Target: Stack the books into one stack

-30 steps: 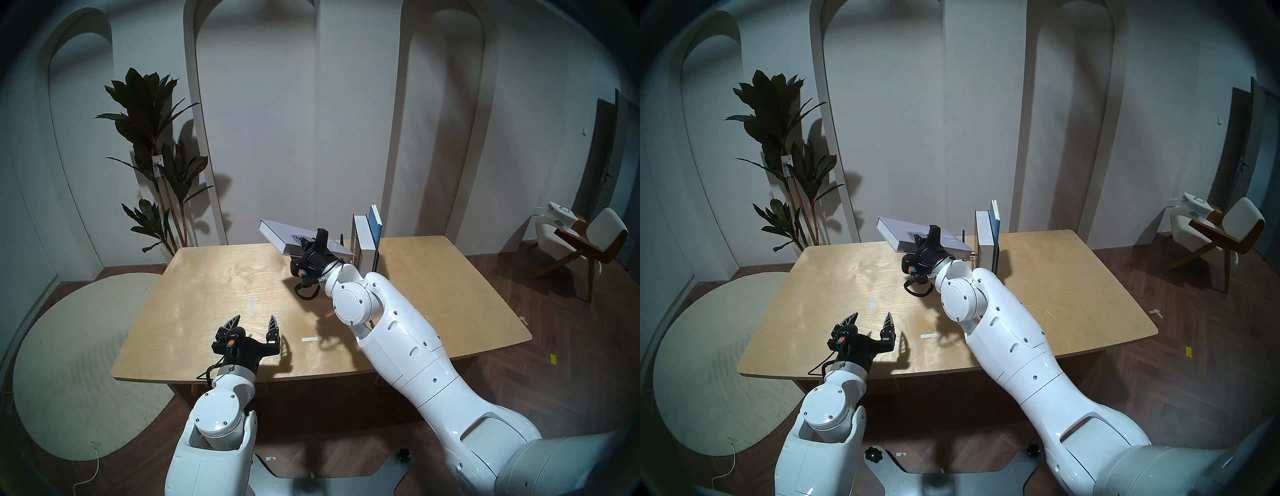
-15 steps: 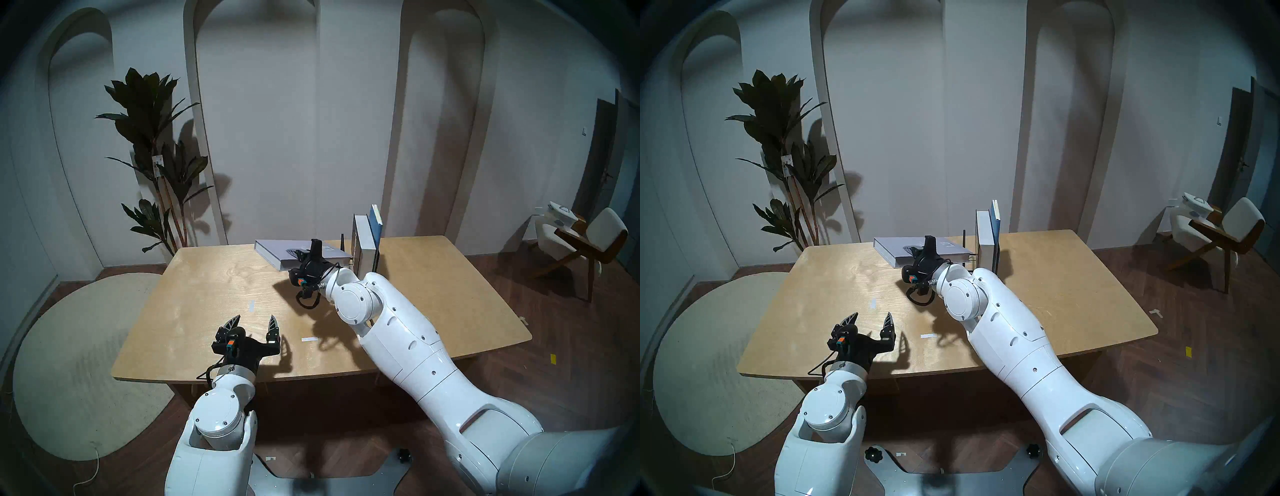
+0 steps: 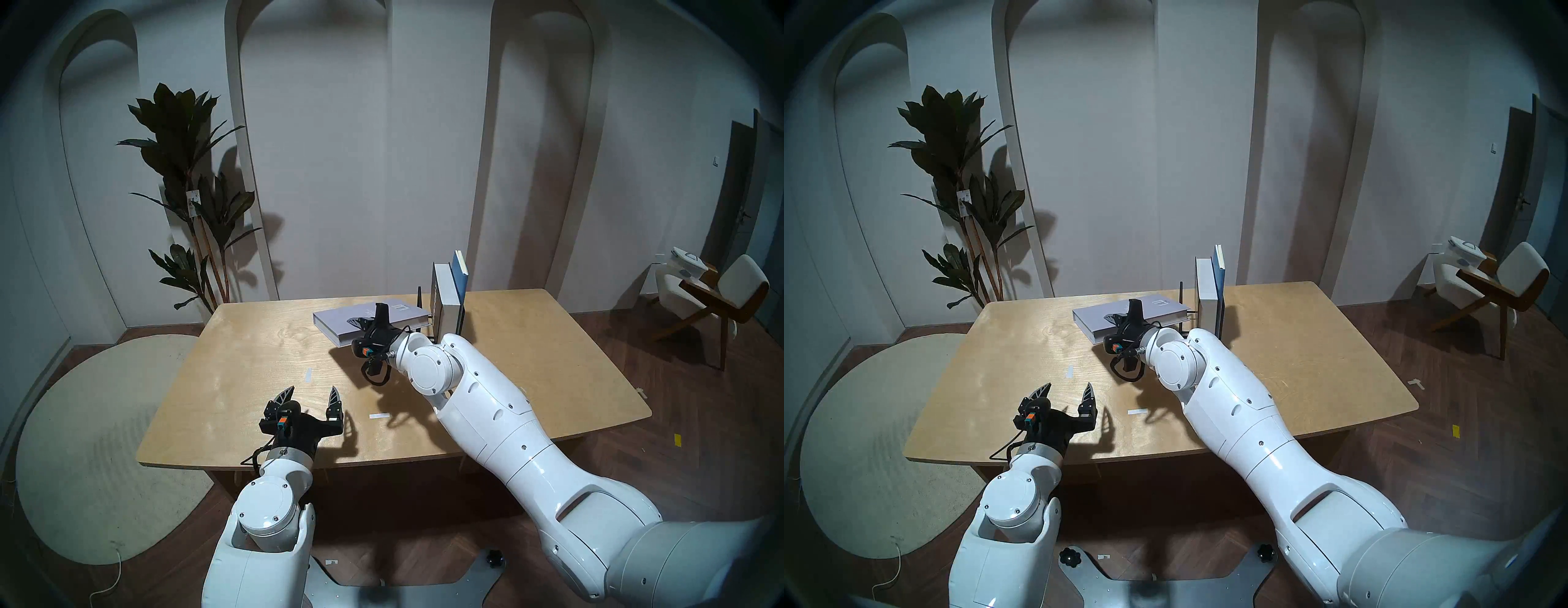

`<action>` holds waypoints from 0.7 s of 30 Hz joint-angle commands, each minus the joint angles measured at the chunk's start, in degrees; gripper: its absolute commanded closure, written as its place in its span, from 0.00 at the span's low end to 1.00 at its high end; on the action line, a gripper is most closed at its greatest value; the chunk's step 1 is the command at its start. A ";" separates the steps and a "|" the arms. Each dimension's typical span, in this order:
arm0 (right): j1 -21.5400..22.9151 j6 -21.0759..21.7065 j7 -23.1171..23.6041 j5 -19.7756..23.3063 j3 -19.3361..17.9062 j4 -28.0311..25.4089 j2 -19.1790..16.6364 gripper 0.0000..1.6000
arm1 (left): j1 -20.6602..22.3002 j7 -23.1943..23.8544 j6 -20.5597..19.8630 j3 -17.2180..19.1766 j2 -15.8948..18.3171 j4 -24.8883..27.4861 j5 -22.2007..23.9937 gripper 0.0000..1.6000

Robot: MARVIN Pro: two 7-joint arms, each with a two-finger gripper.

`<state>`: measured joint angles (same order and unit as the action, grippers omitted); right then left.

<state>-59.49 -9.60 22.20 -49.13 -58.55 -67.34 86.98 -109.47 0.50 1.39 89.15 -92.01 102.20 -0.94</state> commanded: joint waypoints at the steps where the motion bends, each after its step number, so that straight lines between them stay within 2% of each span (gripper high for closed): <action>1: 2.05 0.54 -1.94 0.01 -0.65 4.25 2.15 1.00 | 0.16 0.13 0.17 -0.09 0.10 1.39 0.02 0.00; 10: 4.08 -2.05 -5.34 -0.18 0.17 10.39 4.45 1.00 | 0.16 0.13 0.17 -0.08 0.09 1.38 0.01 0.00; 15: 3.22 -1.05 -7.37 -2.48 2.59 10.00 5.83 1.00 | 0.20 0.11 0.22 -0.09 0.09 1.31 0.01 0.00; 21: 4.42 0.61 -10.47 -2.85 2.22 14.35 7.70 1.00 | 0.19 0.12 0.20 -0.09 0.10 1.34 0.01 0.00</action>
<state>-56.67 -10.82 15.75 -51.21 -56.08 -55.35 91.34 -109.48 0.50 1.39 89.15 -92.01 102.21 -0.94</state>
